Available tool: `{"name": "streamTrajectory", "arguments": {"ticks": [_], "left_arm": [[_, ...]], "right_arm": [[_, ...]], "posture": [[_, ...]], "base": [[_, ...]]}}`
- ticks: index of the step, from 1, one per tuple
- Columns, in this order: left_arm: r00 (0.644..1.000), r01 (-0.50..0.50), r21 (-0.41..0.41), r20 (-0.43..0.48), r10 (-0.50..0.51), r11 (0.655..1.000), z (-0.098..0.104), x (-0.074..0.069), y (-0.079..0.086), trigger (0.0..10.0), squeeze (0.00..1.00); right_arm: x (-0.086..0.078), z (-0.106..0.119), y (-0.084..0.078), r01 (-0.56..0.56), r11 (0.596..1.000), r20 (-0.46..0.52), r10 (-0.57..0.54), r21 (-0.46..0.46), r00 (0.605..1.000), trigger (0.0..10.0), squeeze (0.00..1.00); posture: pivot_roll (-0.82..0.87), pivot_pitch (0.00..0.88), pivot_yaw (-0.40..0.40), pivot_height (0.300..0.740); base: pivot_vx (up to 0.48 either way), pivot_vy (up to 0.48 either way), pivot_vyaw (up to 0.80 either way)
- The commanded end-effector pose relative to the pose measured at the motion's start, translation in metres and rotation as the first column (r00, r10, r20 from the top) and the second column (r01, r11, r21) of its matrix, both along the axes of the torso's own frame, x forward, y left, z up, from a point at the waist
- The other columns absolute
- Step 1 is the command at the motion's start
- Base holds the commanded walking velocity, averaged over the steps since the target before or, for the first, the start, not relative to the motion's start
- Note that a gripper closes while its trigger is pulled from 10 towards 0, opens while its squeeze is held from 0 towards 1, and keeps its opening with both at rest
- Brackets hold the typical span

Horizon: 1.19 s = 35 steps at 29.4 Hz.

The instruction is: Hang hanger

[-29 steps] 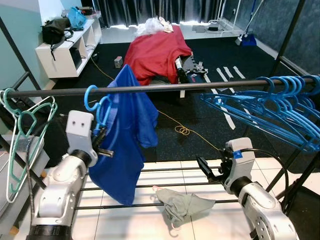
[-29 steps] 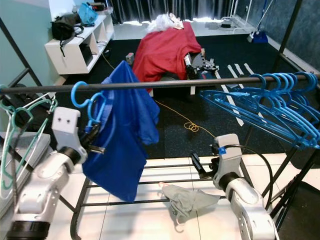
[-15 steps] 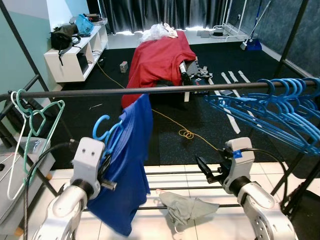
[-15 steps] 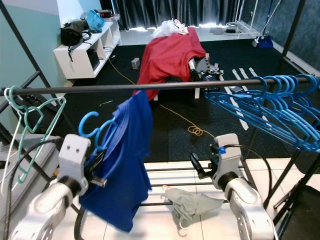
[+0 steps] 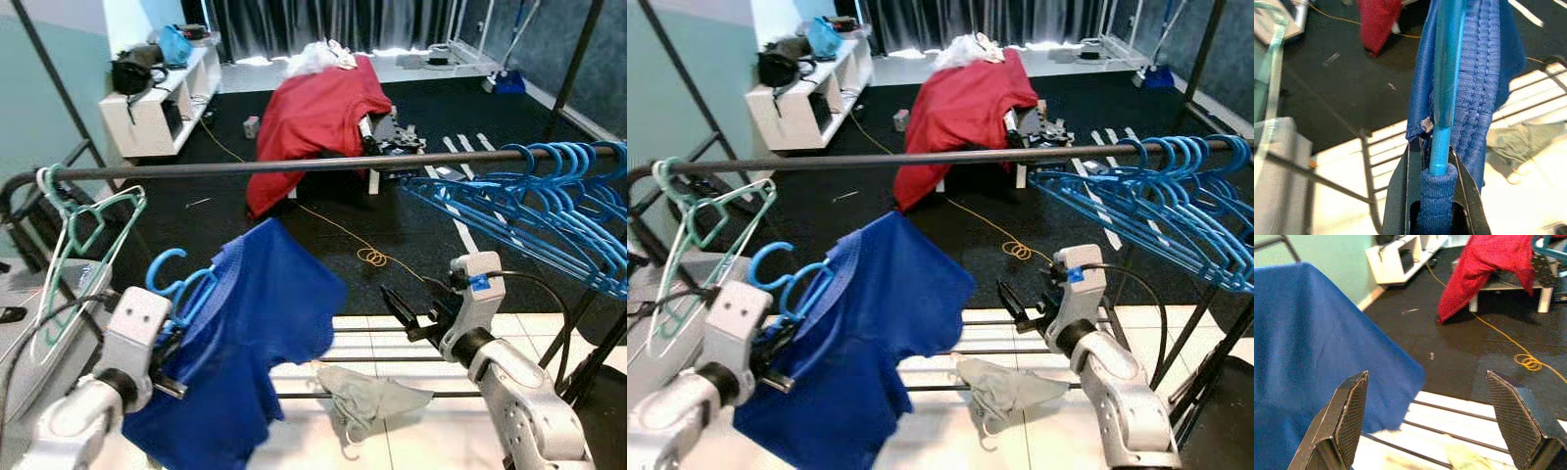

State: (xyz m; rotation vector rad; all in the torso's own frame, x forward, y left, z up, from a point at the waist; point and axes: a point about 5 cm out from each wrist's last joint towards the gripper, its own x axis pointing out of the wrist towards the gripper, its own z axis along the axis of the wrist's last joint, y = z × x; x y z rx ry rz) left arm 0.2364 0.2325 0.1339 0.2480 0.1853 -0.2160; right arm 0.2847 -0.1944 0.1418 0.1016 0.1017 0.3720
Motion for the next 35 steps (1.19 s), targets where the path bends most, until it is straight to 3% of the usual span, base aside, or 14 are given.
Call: {"name": "streamTrajectory", "arguments": {"ticks": [1,4,5,8,11,13,16,24,27,31,32,35], "left_arm": [[1.0,-0.003,-0.001,0.023,0.003,1.0,0.006,0.002,0.006,10.0,0.0],[0.999,-0.008,-0.016,0.037,0.008,1.0,0.013,0.004,0.011,10.0,0.0],[0.999,0.016,-0.052,0.045,-0.014,0.999,0.015,0.005,0.003,10.0,0.0],[0.999,0.016,-0.052,0.045,-0.014,0.999,0.015,0.005,0.003,10.0,0.0],[0.996,0.077,-0.105,0.052,-0.072,0.991,0.015,0.006,-0.018,10.0,0.0],[0.996,0.077,-0.105,0.052,-0.072,0.991,0.015,0.006,-0.018,10.0,0.0],[0.992,0.116,-0.13,0.066,-0.108,0.985,0.017,0.01,-0.027,10.0,0.0],[0.978,0.203,-0.112,0.073,-0.195,0.973,0.027,0.013,-0.018,10.0,0.0],[0.953,0.299,-0.071,0.077,-0.294,0.951,0.039,0.011,-0.01,10.0,0.0],[0.91,0.412,-0.028,0.063,-0.409,0.911,0.053,0.006,0.0,10.0,0.0],[0.893,0.447,-0.016,0.054,-0.446,0.894,0.057,0.004,0.003,10.0,0.0],[0.876,0.481,-0.003,0.044,-0.48,0.877,0.061,0.002,0.005,10.0,0.0]], "right_arm": [[0.0,0.0,0.0,-0.007,1.0,-0.009,0.008,0.016,1.0,10.0,0.0],[0.003,0.004,-0.002,-0.01,1.0,0.001,0.01,0.027,1.0,10.0,0.0],[0.004,0.006,-0.001,-0.021,0.999,0.008,0.021,0.03,1.0,10.0,0.0],[0.004,0.006,-0.001,-0.021,0.999,0.008,0.021,0.03,1.0,10.0,0.0],[0.003,0.01,0.005,-0.065,0.997,0.018,0.065,0.046,0.998,10.0,0.0],[0.003,0.01,0.005,-0.065,0.997,0.018,0.065,0.046,0.998,10.0,0.0],[0.0,0.023,0.018,-0.165,0.977,0.062,0.158,0.135,0.986,10.0,0.0],[-0.006,0.035,0.028,-0.299,0.938,0.111,0.283,0.177,0.953,10.0,0.0],[-0.01,0.042,0.029,-0.386,0.902,0.15,0.361,0.195,0.92,10.0,0.0],[-0.01,0.048,0.024,-0.414,0.894,0.181,0.384,0.171,0.905,10.0,0.01],[-0.009,0.049,0.022,-0.418,0.894,0.191,0.387,0.16,0.902,10.0,1.0],[-0.009,0.051,0.02,-0.416,0.896,0.198,0.385,0.152,0.902,10.0,1.0]], "posture": [[-0.06,0.005,0.05,0.731],[-0.06,0.005,0.05,0.731],[-0.06,0.005,0.05,0.731],[-0.06,0.005,0.05,0.731],[-0.07,0.005,0.047,0.731],[-0.07,0.005,0.047,0.731],[-0.07,0.001,0.051,0.731],[-0.06,0.0,0.051,0.731],[-0.06,0.0,0.05,0.731],[-0.06,0.0,0.049,0.731],[-0.06,0.0,0.049,0.731],[-0.06,0.0,0.048,0.731]], "base": [[-0.48,0.0,0.0],[-0.48,0.0,0.0],[-0.48,0.0,0.0],[-0.48,0.0,0.0],[-0.48,0.0,0.0],[-0.48,0.0,0.0],[-0.48,0.0,0.0],[-0.447,0.0,0.0],[0.0,0.0,0.0],[0.0,0.0,0.0],[0.0,0.0,0.0],[0.0,0.0,0.0]]}}
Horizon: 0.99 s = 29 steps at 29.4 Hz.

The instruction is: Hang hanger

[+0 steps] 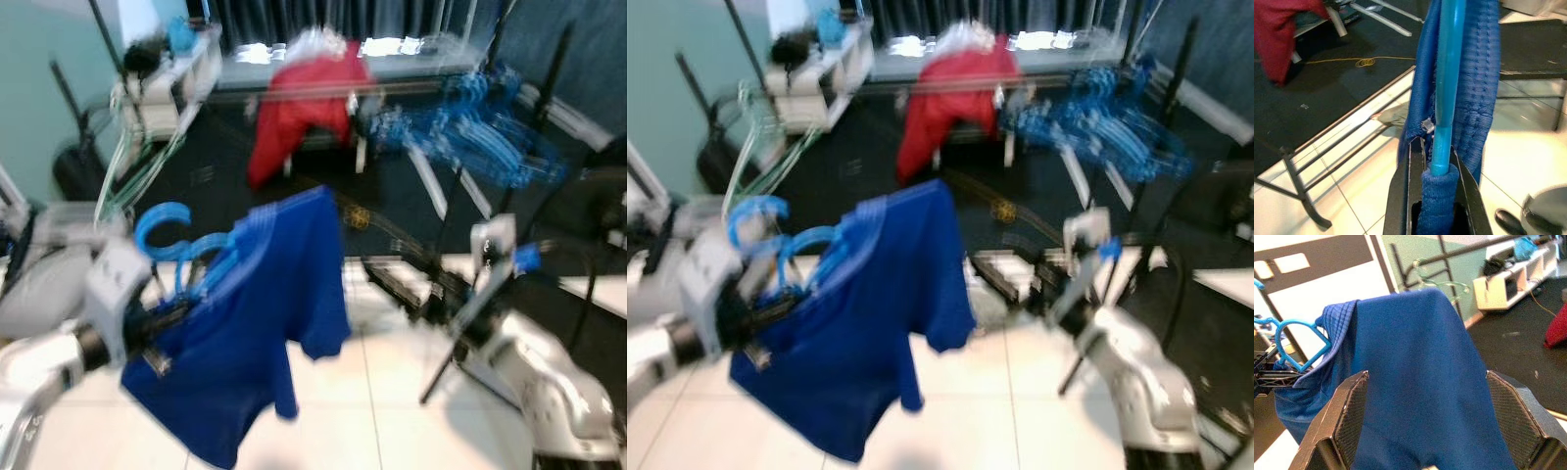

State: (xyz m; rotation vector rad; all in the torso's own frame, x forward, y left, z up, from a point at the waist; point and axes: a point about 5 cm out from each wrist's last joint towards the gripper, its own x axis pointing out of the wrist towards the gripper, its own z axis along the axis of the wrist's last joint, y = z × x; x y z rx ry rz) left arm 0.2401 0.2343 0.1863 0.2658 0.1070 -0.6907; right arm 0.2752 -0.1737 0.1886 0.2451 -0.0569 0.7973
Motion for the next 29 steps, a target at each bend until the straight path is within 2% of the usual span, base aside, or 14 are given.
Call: {"name": "streamTrajectory", "arguments": {"ticks": [1,3,4,6,7,11,14,17,20,21,24,25,29], "left_arm": [[0.999,0.022,0.005,0.03,-0.022,1.0,0.008,-0.001,0.003,10.0,0.0],[0.993,0.115,0.053,0.005,-0.116,0.992,0.017,-0.008,0.008,10.0,0.0],[0.988,0.153,0.073,-0.005,-0.154,0.985,0.022,-0.011,0.011,10.0,0.0],[0.988,0.153,0.073,-0.005,-0.154,0.985,0.022,-0.011,0.011,10.0,0.0],[0.982,0.187,0.089,-0.007,-0.187,0.978,0.029,-0.013,0.013,10.0,0.0],[0.976,0.219,0.09,-0.001,-0.22,0.972,0.036,-0.014,0.013,10.0,0.0],[0.948,0.316,0.075,0.016,-0.318,0.946,0.053,-0.02,0.008,10.0,0.0],[0.932,0.36,0.071,0.021,-0.362,0.93,0.057,-0.023,0.004,10.0,0.0],[0.908,0.415,0.066,0.027,-0.418,0.907,0.062,-0.027,-0.002,10.0,0.0],[0.901,0.43,0.066,0.03,-0.433,0.9,0.063,-0.028,-0.004,10.0,0.0],[0.896,0.441,0.066,0.03,-0.444,0.895,0.064,-0.029,-0.004,10.0,0.0],[0.892,0.448,0.069,0.03,-0.451,0.891,0.065,-0.029,-0.004,10.0,0.0],[0.893,0.447,0.079,0.027,-0.45,0.891,0.065,-0.029,-0.003,10.0,0.0]], "right_arm": [[0.001,0.004,0.0,-0.005,1.0,0.022,0.005,0.005,1.0,10.0,1.0],[0.002,0.008,-0.002,0.01,1.0,0.043,-0.01,-0.006,0.999,10.0,1.0],[0.003,0.009,-0.002,0.013,1.0,0.05,-0.012,-0.015,0.999,10.0,0.89],[0.003,0.009,-0.002,0.013,1.0,0.05,-0.012,-0.015,0.999,10.0,0.89],[0.003,0.01,-0.001,0.008,1.0,0.055,-0.007,-0.026,0.998,10.0,0.0],[0.002,0.011,-0.001,0.004,0.999,0.057,-0.001,-0.035,0.998,10.0,0.0],[0.0,0.009,0.002,-0.019,0.998,0.04,0.022,-0.065,0.999,10.0,0.0],[-0.001,0.006,0.004,-0.037,0.996,0.028,0.039,-0.078,0.999,10.0,0.0],[-0.009,0.0,0.011,-0.114,0.988,-0.01,0.114,-0.103,0.993,10.0,0.0],[-0.011,-0.002,0.012,-0.141,0.984,-0.022,0.14,-0.107,0.99,5.0,0.0],[-0.012,-0.003,0.013,-0.156,0.982,-0.028,0.154,-0.108,0.988,5.0,0.0],[-0.012,-0.002,0.012,-0.147,0.984,-0.022,0.146,-0.098,0.989,0.0,0.0],[-0.009,0.0,0.01,-0.118,0.99,-0.009,0.118,-0.082,0.993,0.0,0.0]], "posture": [[-0.06,0.0,0.048,0.731],[-0.06,0.0,0.05,0.731],[-0.06,0.0,0.051,0.731],[-0.06,0.0,0.051,0.731],[-0.06,0.0,0.053,0.731],[-0.06,0.0,0.053,0.731],[-0.06,0.0,0.058,0.731],[-0.06,0.0,0.058,0.731],[-0.06,0.0,0.059,0.731],[-0.06,0.0,0.059,0.731],[-0.06,0.0,0.059,0.731],[-0.06,0.0,0.06,0.731],[-0.06,0.0,0.062,0.731]], "base": [[0.0,0.0,0.0],[0.0,0.0,0.0],[0.0,0.0,0.0],[0.0,0.0,0.0],[0.0,0.0,0.0],[0.0,0.0,0.0],[0.0,0.0,0.0],[0.0,0.0,0.0],[0.0,0.0,0.0],[0.0,0.0,0.0],[0.0,0.0,0.0],[0.0,0.0,0.0],[0.0,0.0,0.0]]}}
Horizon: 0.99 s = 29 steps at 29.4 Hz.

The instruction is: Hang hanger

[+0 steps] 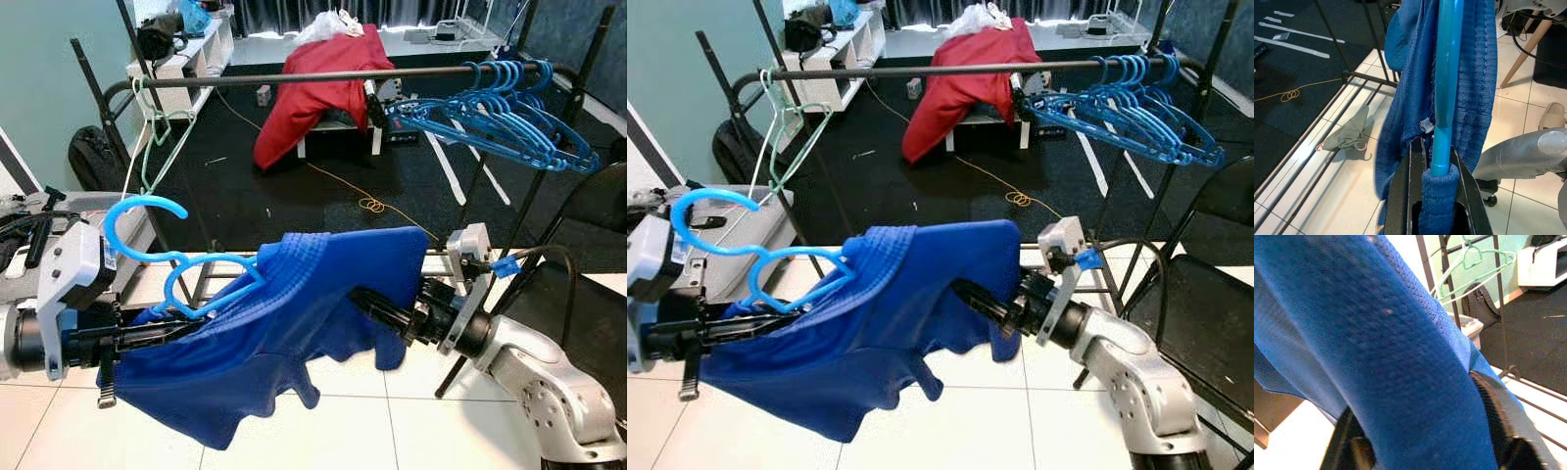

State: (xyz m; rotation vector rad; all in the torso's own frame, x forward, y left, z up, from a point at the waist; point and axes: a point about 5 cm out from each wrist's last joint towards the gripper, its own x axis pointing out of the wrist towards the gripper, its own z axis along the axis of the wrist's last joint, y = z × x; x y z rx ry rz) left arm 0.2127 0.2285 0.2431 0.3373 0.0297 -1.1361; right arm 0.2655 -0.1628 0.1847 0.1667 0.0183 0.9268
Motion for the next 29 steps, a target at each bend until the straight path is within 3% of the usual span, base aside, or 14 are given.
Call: {"name": "streamTrajectory", "arguments": {"ticks": [1,5,6,8,9,11,14,16,18,19,22,23,29], "left_arm": [[1.0,0.011,0.032,0.023,-0.011,0.999,0.008,-0.001,0.002,10.0,0.0],[1.0,0.002,0.048,0.022,-0.003,0.999,0.007,0.0,0.004,10.0,0.0],[1.0,-0.025,0.089,0.013,0.024,0.996,0.001,0.002,0.009,10.0,0.0],[1.0,-0.025,0.089,0.013,0.024,0.996,0.001,0.002,0.009,10.0,0.0],[0.998,-0.068,0.148,-0.006,0.07,0.987,-0.008,0.004,0.017,10.0,0.0],[0.998,-0.068,0.148,-0.006,0.07,0.987,-0.008,0.004,0.017,10.0,0.0],[0.974,-0.212,0.236,-0.025,0.224,0.948,-0.025,0.009,0.044,10.0,0.0],[0.961,-0.262,0.244,-0.018,0.275,0.934,-0.028,0.01,0.052,10.0,0.0],[0.961,-0.262,0.244,-0.018,0.275,0.934,-0.028,0.01,0.052,10.0,0.0],[0.954,-0.287,0.239,-0.016,0.3,0.927,-0.03,0.011,0.056,10.0,0.0],[0.954,-0.287,0.239,-0.016,0.3,0.927,-0.03,0.011,0.056,10.0,0.0],[0.945,-0.314,0.233,-0.017,0.327,0.92,-0.033,0.011,0.061,10.0,0.0],[0.929,-0.359,0.201,-0.017,0.369,0.912,-0.036,0.011,0.068,10.0,0.0]], "right_arm": [[0.0,0.004,-0.001,0.013,1.0,0.017,-0.014,0.015,1.0,0.0,0.0],[0.003,0.007,-0.004,0.043,0.999,0.028,-0.044,0.031,0.999,0.0,0.0],[0.009,0.009,-0.009,0.106,0.994,0.043,-0.108,0.039,0.993,0.0,0.0],[0.009,0.009,-0.009,0.106,0.994,0.043,-0.108,0.039,0.993,0.0,0.0],[0.016,0.012,-0.017,0.188,0.981,0.057,-0.191,0.051,0.98,0.0,0.0],[0.016,0.012,-0.017,0.188,0.981,0.057,-0.191,0.051,0.98,0.0,0.0],[0.034,0.019,-0.047,0.437,0.897,0.073,-0.441,0.065,0.894,0.0,0.0],[0.038,0.019,-0.058,0.504,0.863,0.073,-0.506,0.046,0.86,0.0,0.0],[0.038,0.019,-0.058,0.504,0.863,0.073,-0.506,0.046,0.86,0.0,0.0],[0.039,0.018,-0.064,0.541,0.84,0.069,-0.542,0.037,0.837,0.0,0.0],[0.039,0.018,-0.064,0.541,0.84,0.069,-0.542,0.037,0.837,0.0,0.0],[0.041,0.017,-0.073,0.593,0.805,0.064,-0.593,0.025,0.803,0.0,0.0],[0.041,0.014,-0.079,0.621,0.784,0.057,-0.62,-0.002,0.783,0.0,0.0]], "posture": [[-0.06,0.0,0.062,0.731],[-0.06,0.0,0.063,0.731],[-0.06,0.0,0.065,0.731],[-0.06,0.0,0.065,0.731],[-0.06,0.0,0.066,0.731],[-0.06,0.0,0.066,0.731],[-0.06,0.0,0.065,0.731],[-0.06,0.0,0.065,0.731],[-0.06,0.0,0.065,0.731],[-0.06,0.0,0.065,0.731],[-0.06,0.0,0.065,0.731],[-0.06,0.0,0.065,0.731],[-0.06,0.0,0.066,0.731]], "base": [[0.0,0.0,0.0],[0.0,0.0,0.0],[0.0,0.0,0.0],[0.0,0.0,0.0],[0.0,0.0,0.0],[0.0,0.0,0.0],[0.0,0.0,0.0],[0.0,0.0,0.0],[0.0,0.0,0.0],[0.0,0.0,0.0],[0.0,0.0,0.0],[0.0,0.0,0.0],[0.0,0.0,0.0]]}}
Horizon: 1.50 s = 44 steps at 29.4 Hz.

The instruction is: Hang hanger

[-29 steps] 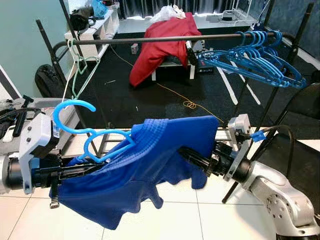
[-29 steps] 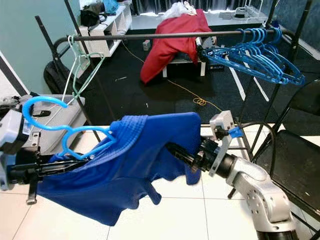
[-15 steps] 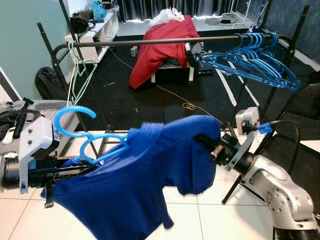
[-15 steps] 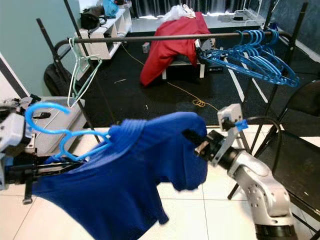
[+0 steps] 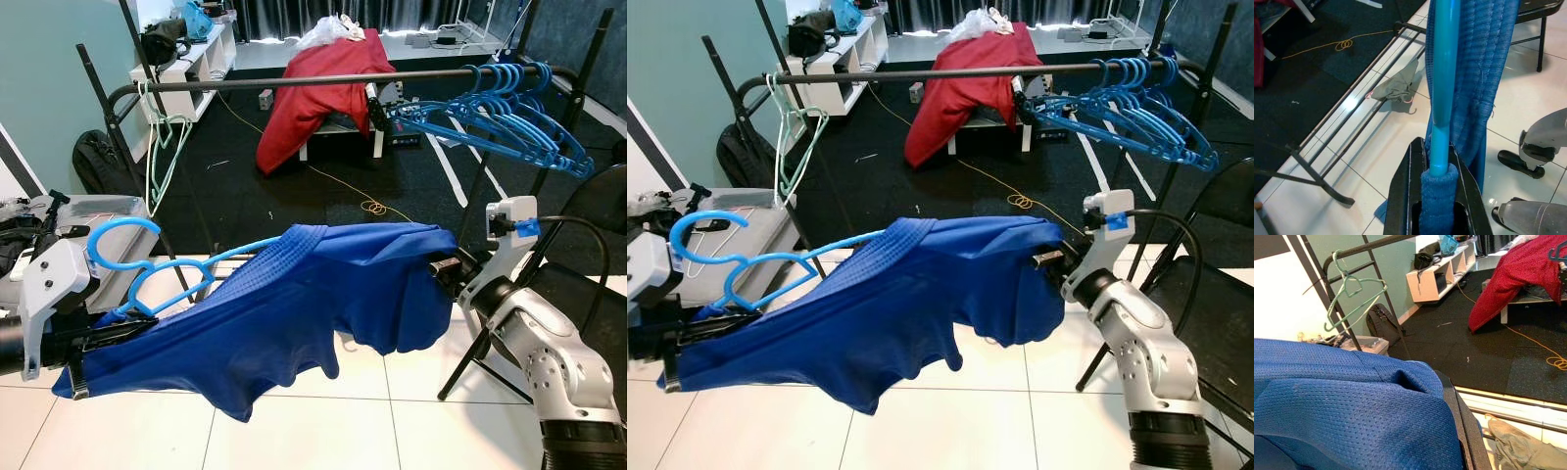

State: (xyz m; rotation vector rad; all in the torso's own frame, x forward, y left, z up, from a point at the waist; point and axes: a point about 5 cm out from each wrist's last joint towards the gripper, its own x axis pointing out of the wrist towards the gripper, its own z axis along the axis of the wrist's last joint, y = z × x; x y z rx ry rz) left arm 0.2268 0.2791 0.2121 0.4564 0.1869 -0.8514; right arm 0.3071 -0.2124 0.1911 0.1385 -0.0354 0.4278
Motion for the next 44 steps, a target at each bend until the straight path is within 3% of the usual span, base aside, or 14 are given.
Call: {"name": "streamTrajectory", "arguments": {"ticks": [1,13,19,24,25,28,29,30,31,32,33,38,43,44], "left_arm": [[0.99,-0.14,-0.042,0.008,0.14,0.989,-0.003,0.0,0.022,10.0,0.0],[0.868,-0.461,-0.152,0.128,0.48,0.874,-0.003,0.023,0.05,10.0,0.0],[0.829,-0.48,-0.303,0.15,0.538,0.823,-0.013,0.043,0.018,10.0,0.0],[0.801,-0.41,-0.585,0.137,0.583,0.7,-0.007,0.06,-0.024,10.0,0.0],[0.794,-0.332,-0.792,0.059,0.606,0.512,-0.001,0.073,-0.064,10.0,0.0],[0.794,-0.332,-0.792,0.059,0.606,0.512,-0.001,0.073,-0.064,10.0,0.0],[0.805,-0.256,-0.909,-0.012,0.593,0.329,0.01,0.082,-0.098,10.0,0.0],[0.805,-0.256,-0.909,-0.012,0.593,0.329,0.01,0.082,-0.098,10.0,0.0],[0.808,-0.214,-0.962,-0.076,0.584,0.171,0.022,0.091,-0.117,10.0,0.0],[0.808,-0.214,-0.962,-0.076,0.584,0.171,0.022,0.091,-0.117,10.0,0.0],[0.797,-0.195,-0.977,-0.109,0.594,0.082,0.034,0.1,-0.119,10.0,0.0],[0.768,-0.18,-0.983,-0.117,0.629,0.038,0.047,0.109,-0.107,10.0,0.0],[0.756,-0.166,-0.979,-0.051,0.653,0.115,0.053,0.109,-0.1,10.0,0.0],[0.766,-0.149,-0.952,0.059,0.64,0.267,0.053,0.105,-0.104,10.0,0.0]], "right_arm": [[-0.001,-0.001,-0.026,0.152,0.987,-0.014,-0.153,-0.057,0.988,0.0,0.0],[-0.005,-0.027,-0.002,0.037,0.988,-0.147,-0.059,-0.153,0.987,0.0,0.0],[-0.006,-0.026,0.026,-0.065,0.992,-0.131,0.051,-0.108,0.99,0.0,0.0],[-0.006,-0.027,0.041,-0.108,0.991,-0.122,0.098,-0.081,0.988,0.0,0.0],[-0.008,-0.028,0.058,-0.164,0.985,-0.115,0.157,-0.055,0.981,0.0,0.0],[-0.008,-0.028,0.058,-0.164,0.985,-0.115,0.157,-0.055,0.981,0.0,0.0],[-0.012,-0.027,0.075,-0.227,0.973,-0.11,0.222,-0.037,0.969,0.0,0.0],[-0.012,-0.027,0.075,-0.227,0.973,-0.11,0.222,-0.037,0.969,0.0,0.0],[-0.018,-0.03,0.087,-0.3,0.953,-0.121,0.294,-0.037,0.948,0.0,0.0],[-0.018,-0.03,0.087,-0.3,0.953,-0.121,0.294,-0.037,0.948,0.0,0.0],[-0.026,-0.036,0.095,-0.381,0.922,-0.158,0.367,-0.067,0.916,0.0,0.0],[-0.038,-0.047,0.099,-0.474,0.874,-0.228,0.442,-0.108,0.868,0.0,0.0],[-0.043,-0.053,0.097,-0.503,0.854,-0.262,0.458,-0.135,0.849,0.0,0.0],[-0.035,-0.05,0.09,-0.428,0.895,-0.247,0.39,-0.125,0.887,9.9,0.0]], "posture": [[-0.06,0.0,0.065,0.731],[-0.05,0.0,0.062,0.731],[-0.05,0.0,0.058,0.731],[-0.04,0.0,0.054,0.731],[-0.04,0.0,0.048,0.731],[-0.04,0.0,0.048,0.731],[-0.06,0.0,0.051,0.731],[-0.06,0.0,0.051,0.731],[-0.07,0.0,0.051,0.731],[-0.07,0.0,0.051,0.731],[-0.07,0.0,0.051,0.731],[-0.07,0.0,0.054,0.731],[-0.07,0.0,0.054,0.731],[-0.08,0.0,0.053,0.731]], "base": [[0.0,0.0,0.0],[0.0,0.0,0.0],[0.0,0.0,0.0],[0.0,0.0,0.0],[0.0,0.0,0.0],[0.0,0.0,0.0],[0.0,0.0,0.0],[0.0,0.0,0.0],[0.0,0.0,0.0],[0.0,0.0,0.0],[0.0,0.0,0.0],[0.0,0.0,0.0],[0.0,0.0,0.0],[0.0,0.0,0.0]]}}
